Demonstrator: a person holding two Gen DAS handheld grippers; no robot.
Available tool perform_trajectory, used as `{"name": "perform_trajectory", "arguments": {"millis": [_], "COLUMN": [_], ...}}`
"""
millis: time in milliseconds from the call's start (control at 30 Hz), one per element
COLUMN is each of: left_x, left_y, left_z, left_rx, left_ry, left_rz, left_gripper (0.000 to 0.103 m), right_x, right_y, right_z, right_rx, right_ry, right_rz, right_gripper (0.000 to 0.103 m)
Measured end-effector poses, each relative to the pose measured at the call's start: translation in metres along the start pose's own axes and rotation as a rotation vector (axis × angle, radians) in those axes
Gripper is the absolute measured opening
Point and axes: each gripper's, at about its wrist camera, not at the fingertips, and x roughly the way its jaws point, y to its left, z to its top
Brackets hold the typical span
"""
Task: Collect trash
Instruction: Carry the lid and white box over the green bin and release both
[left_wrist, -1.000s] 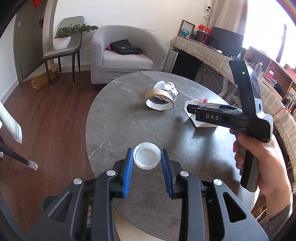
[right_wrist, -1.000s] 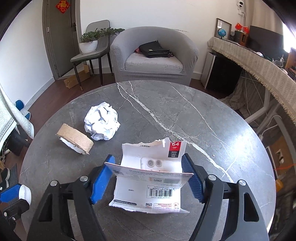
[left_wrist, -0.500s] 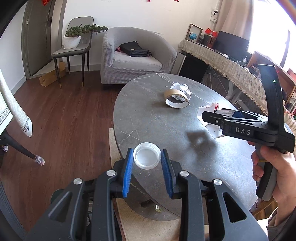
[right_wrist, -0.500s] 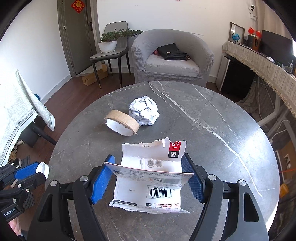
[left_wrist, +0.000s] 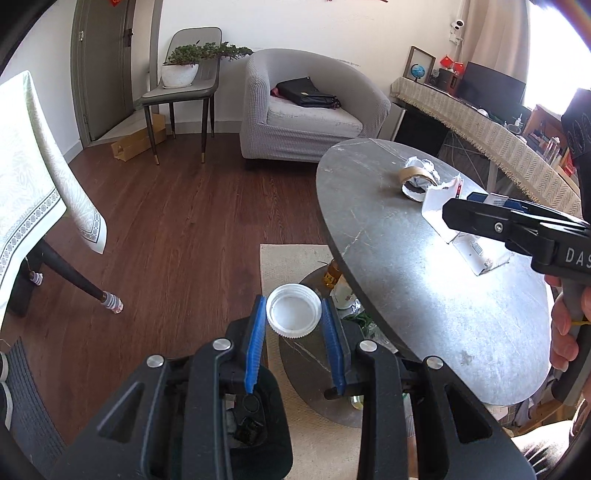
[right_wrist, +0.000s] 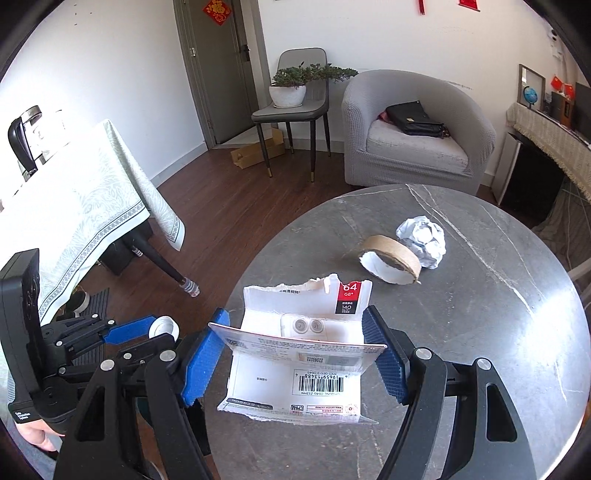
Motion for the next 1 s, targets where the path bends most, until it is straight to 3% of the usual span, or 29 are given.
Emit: {"name": "perform_trajectory", "arguments": {"millis": [467,933,1000], "left_x": [0.018,0.051,0.053], "left_y": [0.073,0.105,0.112], "left_z": [-0.057,-0.116,-0.121], "left_rx": [-0.115,-0.131,-0.133], "left_ry": [0.149,0.318,0.333], "left_rz": [0.065,0.091,0.094], "left_gripper": [0.033,0.033,0.040], "right_x": [0.025,0.079,0.088], "right_y": [0.072,0.125,0.132], "right_z": [0.008,0.001,-0.003], "right_rx": [-0.092,-0.155,-0.167], "right_ry": [0.052,0.165,0.191], "right_rz": [0.115,0.157,0.155], "right_gripper": [0.075,0.075,0.075]}}
